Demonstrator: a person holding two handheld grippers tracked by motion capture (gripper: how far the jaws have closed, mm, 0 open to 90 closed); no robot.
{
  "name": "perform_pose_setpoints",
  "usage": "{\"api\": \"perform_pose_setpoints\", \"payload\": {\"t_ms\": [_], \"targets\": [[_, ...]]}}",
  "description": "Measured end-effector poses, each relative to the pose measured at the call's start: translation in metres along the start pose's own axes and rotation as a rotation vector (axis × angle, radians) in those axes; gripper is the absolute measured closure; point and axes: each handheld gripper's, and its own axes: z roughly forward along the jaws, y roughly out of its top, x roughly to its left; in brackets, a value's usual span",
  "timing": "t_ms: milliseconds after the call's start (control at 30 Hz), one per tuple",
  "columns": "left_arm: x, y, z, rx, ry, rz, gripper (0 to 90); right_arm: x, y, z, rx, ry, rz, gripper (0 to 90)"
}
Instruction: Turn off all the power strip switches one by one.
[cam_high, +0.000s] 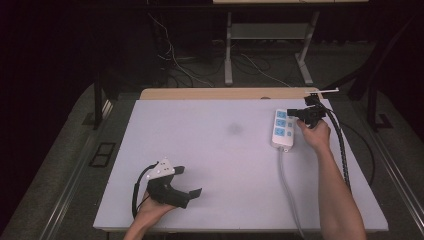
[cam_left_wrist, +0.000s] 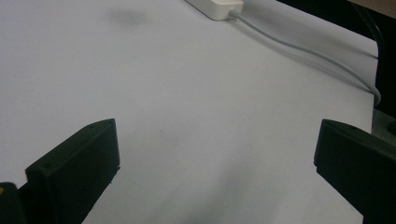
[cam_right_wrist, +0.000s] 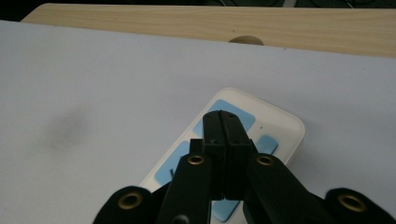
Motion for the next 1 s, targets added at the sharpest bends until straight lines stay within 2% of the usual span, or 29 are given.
{"api": "perform_pose_setpoints", "payload": {"t_ms": [133, 267, 433, 500, 633, 700, 767, 800, 833, 1000], "targets": [[-0.002, 0.0, 0.0, 0.001, -0.005, 0.005, 0.0, 0.008, -0.004, -0.009, 0.002, 0.018, -0.021, 89.2], [-0.003, 0.0, 0.001, -0.001, -0.008, 0.005, 0.0, 0.016, -0.009, -0.02, -0.005, 0.038, -0.034, 78.3], [-0.003, 0.001, 0.001, -0.002, -0.007, 0.006, 0.0, 0.024, -0.017, -0.035, -0.04, 0.106, 0.01, 55.3], [-0.004, 0.001, 0.001, -0.005, -0.008, 0.007, 0.0, 0.028, -0.021, -0.04, -0.037, 0.11, 0.011, 45.8], [-0.004, 0.001, 0.001, -0.008, -0.008, 0.007, 0.0, 0.039, -0.033, -0.052, -0.049, 0.119, -0.019, 19.7], [-0.005, 0.001, 0.001, -0.009, -0.008, 0.008, 0.0, 0.045, -0.04, -0.06, -0.065, 0.135, -0.042, 12.2], [-0.005, 0.001, 0.0, -0.009, -0.009, 0.008, 0.0, 0.048, -0.045, -0.068, -0.078, 0.14, -0.053, 10.1], [-0.005, 0.001, 0.0, -0.01, -0.009, 0.008, 0.0, 0.05, -0.047, -0.072, -0.082, 0.159, -0.052, 7.4], [-0.005, 0.001, 0.0, -0.011, -0.009, 0.007, 0.0, 0.051, -0.05, -0.075, -0.083, 0.18, -0.048, 1.1], [-0.006, 0.002, 0.001, -0.013, -0.01, 0.007, 0.0, 0.061, -0.062, -0.091, -0.074, 0.224, -0.08, 0.5]]}}
